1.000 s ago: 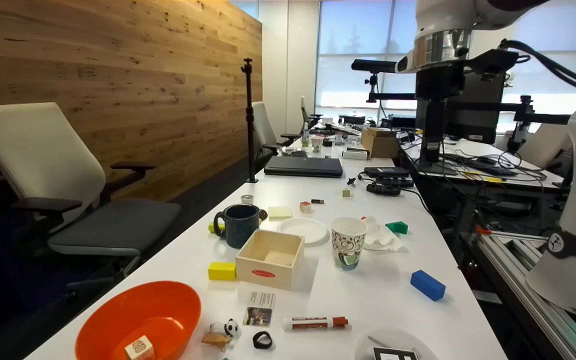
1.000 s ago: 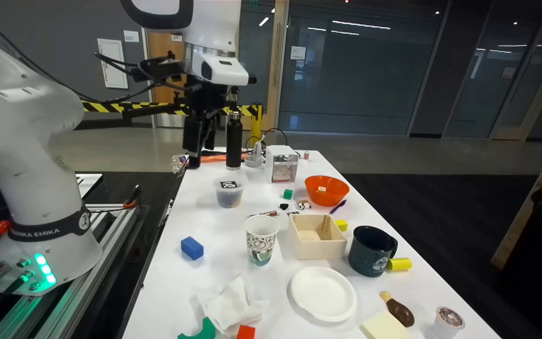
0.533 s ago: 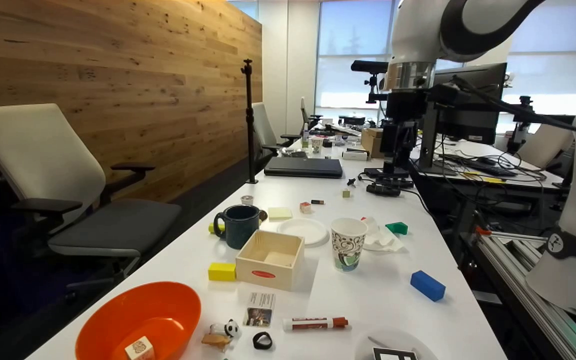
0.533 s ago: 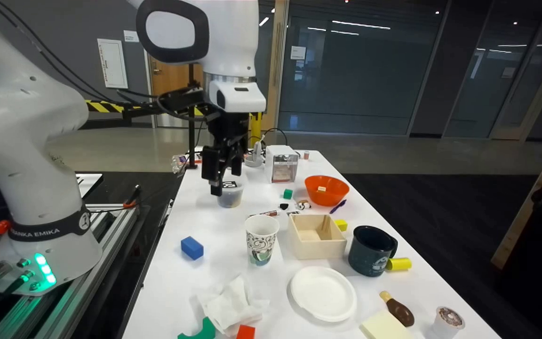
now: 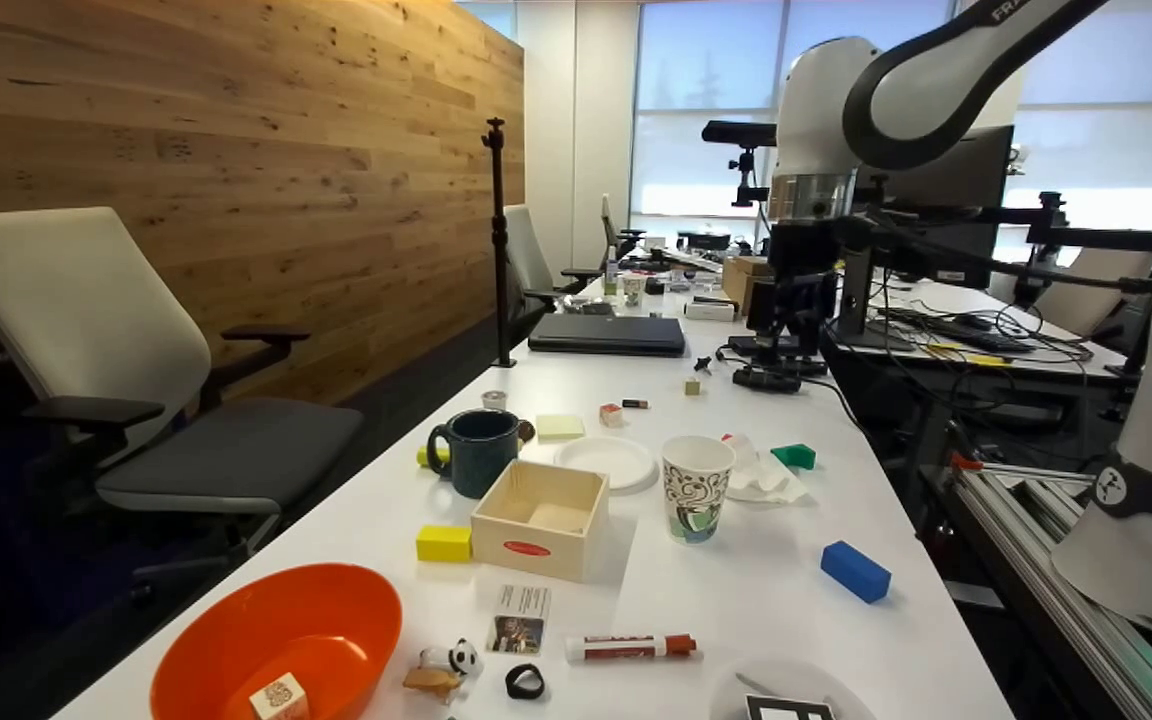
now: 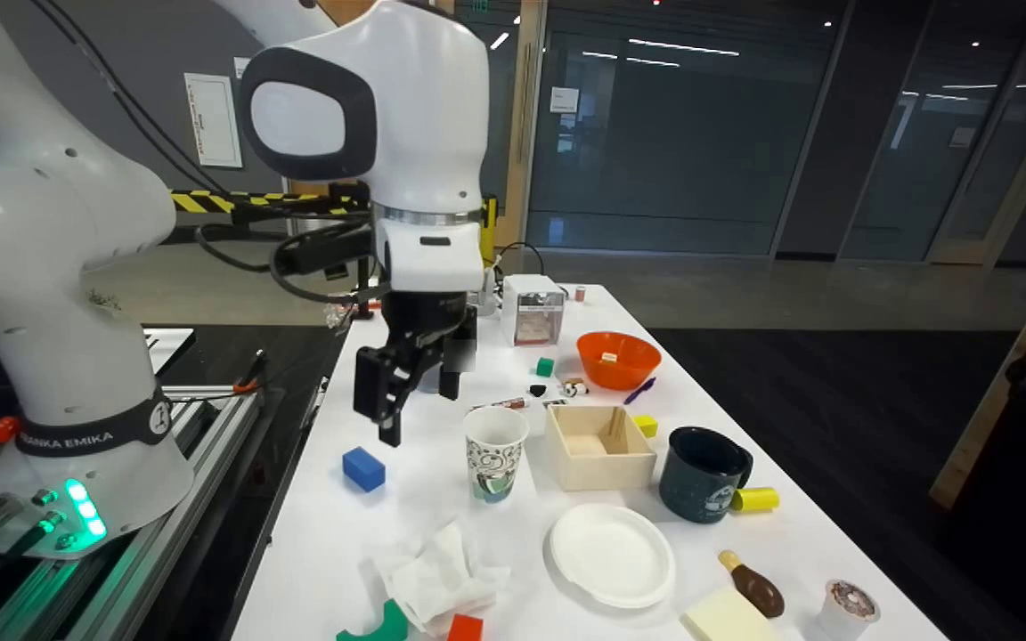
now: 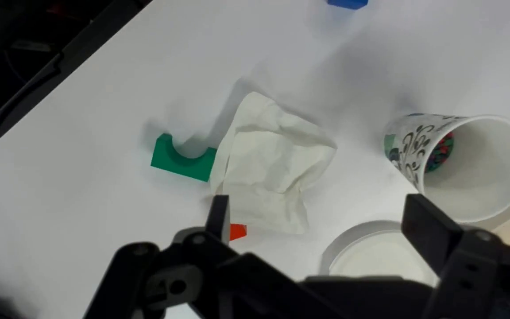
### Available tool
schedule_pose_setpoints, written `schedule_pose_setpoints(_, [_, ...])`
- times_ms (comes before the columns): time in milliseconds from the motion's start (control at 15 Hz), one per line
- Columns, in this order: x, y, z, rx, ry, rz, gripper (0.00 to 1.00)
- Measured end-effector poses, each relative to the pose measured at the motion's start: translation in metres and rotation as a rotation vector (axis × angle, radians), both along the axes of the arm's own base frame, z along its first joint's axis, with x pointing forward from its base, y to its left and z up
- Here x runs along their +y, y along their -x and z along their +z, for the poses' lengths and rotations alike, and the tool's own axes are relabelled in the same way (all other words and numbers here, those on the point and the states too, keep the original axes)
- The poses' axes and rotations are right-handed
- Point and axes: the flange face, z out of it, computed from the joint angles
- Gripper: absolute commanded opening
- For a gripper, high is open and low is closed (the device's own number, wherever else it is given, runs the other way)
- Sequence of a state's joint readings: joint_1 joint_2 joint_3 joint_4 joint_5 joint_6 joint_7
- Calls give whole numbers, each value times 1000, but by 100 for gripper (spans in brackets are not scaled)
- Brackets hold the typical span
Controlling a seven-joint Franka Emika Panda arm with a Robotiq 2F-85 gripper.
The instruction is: Wipe the brown and yellow object with the serviette
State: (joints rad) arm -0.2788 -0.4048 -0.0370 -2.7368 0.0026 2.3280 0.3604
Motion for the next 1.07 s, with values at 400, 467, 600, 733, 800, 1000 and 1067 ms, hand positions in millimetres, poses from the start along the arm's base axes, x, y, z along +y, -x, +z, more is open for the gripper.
schedule_pose_setpoints(400, [-29,-6,-40,-67,25,-50,100])
schedule_pose_setpoints(467, [-33,-7,-47,-74,33,-51,100])
schedule_pose_setpoints(600, [-39,-7,-62,-68,39,-56,100])
schedule_pose_setpoints(733, [-44,-5,-78,-45,37,-62,100])
schedule_pose_setpoints(800, [-46,-3,-84,-36,35,-67,100])
schedule_pose_setpoints(1000, [-53,-2,-100,-41,37,-71,100])
schedule_pose_setpoints(1067, [-54,-2,-103,-37,37,-71,100])
